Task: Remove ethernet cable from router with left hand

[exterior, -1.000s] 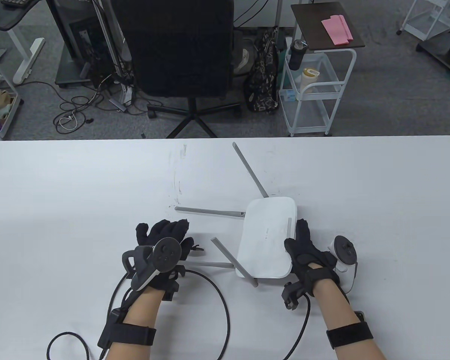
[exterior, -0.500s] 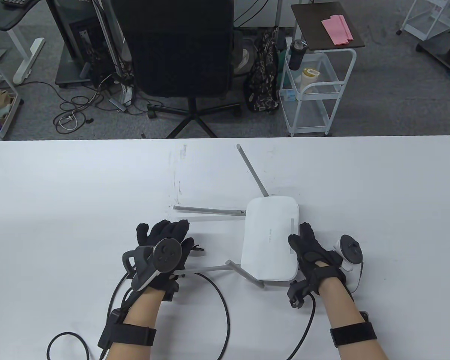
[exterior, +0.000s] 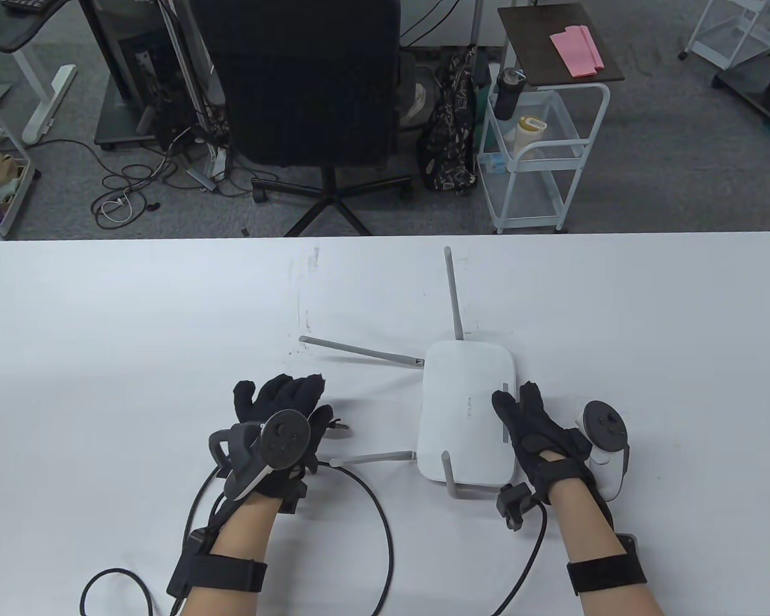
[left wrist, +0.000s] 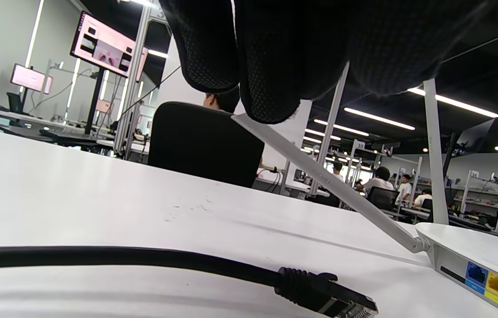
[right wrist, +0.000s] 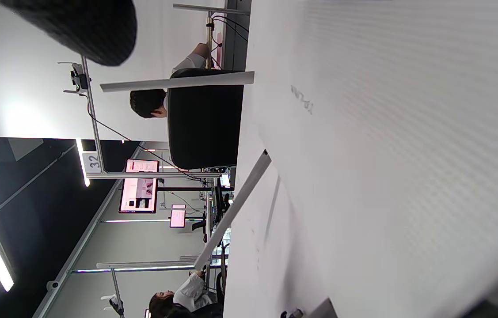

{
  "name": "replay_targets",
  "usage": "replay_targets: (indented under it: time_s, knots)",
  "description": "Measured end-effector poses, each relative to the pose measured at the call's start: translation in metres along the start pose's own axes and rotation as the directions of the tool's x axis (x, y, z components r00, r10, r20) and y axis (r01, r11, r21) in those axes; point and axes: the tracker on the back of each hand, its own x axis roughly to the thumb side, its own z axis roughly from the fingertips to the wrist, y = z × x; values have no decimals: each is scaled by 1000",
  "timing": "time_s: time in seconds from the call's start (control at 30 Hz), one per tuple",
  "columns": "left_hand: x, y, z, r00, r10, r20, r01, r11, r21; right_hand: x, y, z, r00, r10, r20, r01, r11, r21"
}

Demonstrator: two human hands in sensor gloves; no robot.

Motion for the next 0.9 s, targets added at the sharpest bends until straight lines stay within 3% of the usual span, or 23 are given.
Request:
replay_targets:
  time_s: [0.23,0.3,0.57,0.77,0.9]
  knots:
    - [5,1,2,1000,12,28,-13,999,35,5,-6,1,979,199,50,-198,980,-31]
    - [7,1,3,999,-4,38,3,999,34,7,-6,0,965,242,103,-245,969,19]
    - [3,2,2,999,21,37,-21,1000,11,14,-4,5,943,195,270,-181,981,-76]
    - [3,5,2,998,45,41,-45,999,3,10,0,4,944,203,260,-202,979,-34]
    - [4,3,2,999,22,45,-22,1000,6,12,-1,6,922,245,300,-229,970,-86]
